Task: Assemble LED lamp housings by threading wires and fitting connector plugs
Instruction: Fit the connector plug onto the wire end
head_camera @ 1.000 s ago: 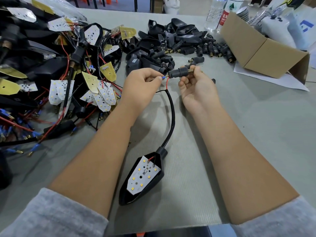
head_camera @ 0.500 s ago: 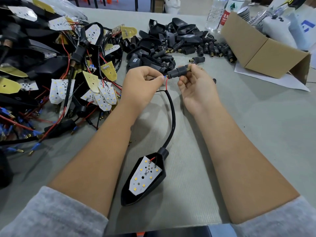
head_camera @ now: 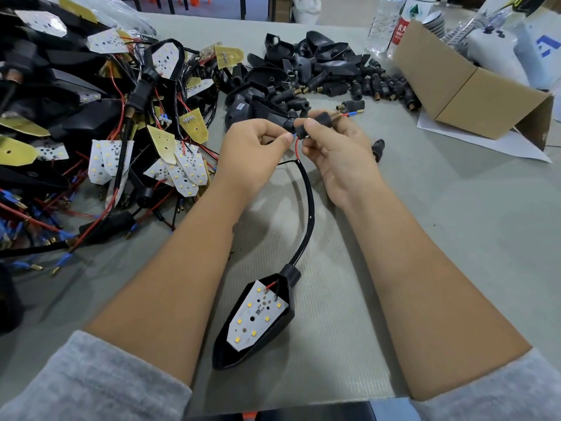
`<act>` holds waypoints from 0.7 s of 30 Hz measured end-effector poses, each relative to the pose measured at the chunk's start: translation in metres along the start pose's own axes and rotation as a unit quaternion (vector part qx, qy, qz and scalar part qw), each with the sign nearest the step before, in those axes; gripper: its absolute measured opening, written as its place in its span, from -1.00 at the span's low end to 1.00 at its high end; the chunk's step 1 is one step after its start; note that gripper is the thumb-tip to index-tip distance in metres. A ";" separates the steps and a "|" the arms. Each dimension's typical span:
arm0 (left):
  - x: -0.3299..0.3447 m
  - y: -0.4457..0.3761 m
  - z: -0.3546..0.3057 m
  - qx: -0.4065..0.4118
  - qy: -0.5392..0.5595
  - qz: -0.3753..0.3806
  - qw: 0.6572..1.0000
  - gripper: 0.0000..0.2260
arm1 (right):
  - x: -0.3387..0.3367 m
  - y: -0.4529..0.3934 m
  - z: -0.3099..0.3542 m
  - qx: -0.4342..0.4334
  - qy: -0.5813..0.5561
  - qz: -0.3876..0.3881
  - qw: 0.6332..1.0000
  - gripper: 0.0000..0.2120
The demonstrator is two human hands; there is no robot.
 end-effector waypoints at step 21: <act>0.002 0.000 0.008 -0.043 0.065 0.001 0.997 -0.89 | 0.005 -0.001 -0.002 -0.002 0.023 0.036 0.999 -0.89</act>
Point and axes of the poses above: each hand's wrist, its own y-axis away from the middle knuckle, its own x-axis out of the palm, z = x × y, the point moved 8 cm from there along -y, towards the middle knuckle, and after that the axes turned 15 degrees about x, right-handed, at the moved point
